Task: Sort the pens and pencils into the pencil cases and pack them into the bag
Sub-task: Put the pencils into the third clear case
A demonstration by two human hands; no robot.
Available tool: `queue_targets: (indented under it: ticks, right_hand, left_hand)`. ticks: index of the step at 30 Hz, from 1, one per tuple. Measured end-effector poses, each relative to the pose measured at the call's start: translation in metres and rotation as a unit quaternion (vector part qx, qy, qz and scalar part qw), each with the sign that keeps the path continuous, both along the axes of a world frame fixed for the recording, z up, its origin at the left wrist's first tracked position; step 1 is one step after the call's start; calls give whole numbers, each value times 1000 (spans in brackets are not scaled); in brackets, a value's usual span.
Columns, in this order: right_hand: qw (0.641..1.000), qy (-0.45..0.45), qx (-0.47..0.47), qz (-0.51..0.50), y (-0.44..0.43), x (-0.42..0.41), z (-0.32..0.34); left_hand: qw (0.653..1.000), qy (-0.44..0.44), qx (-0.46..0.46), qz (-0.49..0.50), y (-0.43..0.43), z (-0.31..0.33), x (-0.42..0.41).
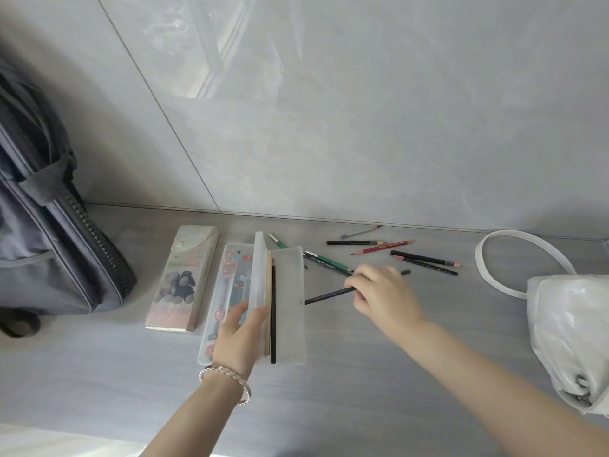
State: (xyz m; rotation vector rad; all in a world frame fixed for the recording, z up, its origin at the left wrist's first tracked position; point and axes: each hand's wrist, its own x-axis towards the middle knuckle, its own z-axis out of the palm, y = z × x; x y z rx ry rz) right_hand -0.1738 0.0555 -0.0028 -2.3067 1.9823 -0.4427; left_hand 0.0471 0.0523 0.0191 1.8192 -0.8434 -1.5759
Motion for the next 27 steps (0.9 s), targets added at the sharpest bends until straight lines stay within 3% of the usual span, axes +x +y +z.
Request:
queue_targets:
  ticks: [2,5,11,17,23,27]
  right_hand:
    - [995,39,-63,71,-4,-3,11]
    - [986,93,-72,117,-14,-2,29]
    - [988,99,-83,81,-40,2,55]
    - [993,21,-112,-37,-54,0,74]
    - [979,34,-28,199,-46,31,61]
    - [967,-3,46,251,-31,41,38]
  left_hand:
    - [1000,-4,2,-9,0,2,-2]
    - [1000,3,0,0,1,-1,-4]
    - [1000,3,-2,-6,-6,2,-3]
    - [1000,8,-6,-22,-10,7,1]
    - [996,31,-8,-79,-4,18,-10]
    - [992,79,-6,-97,-1,23,-17]
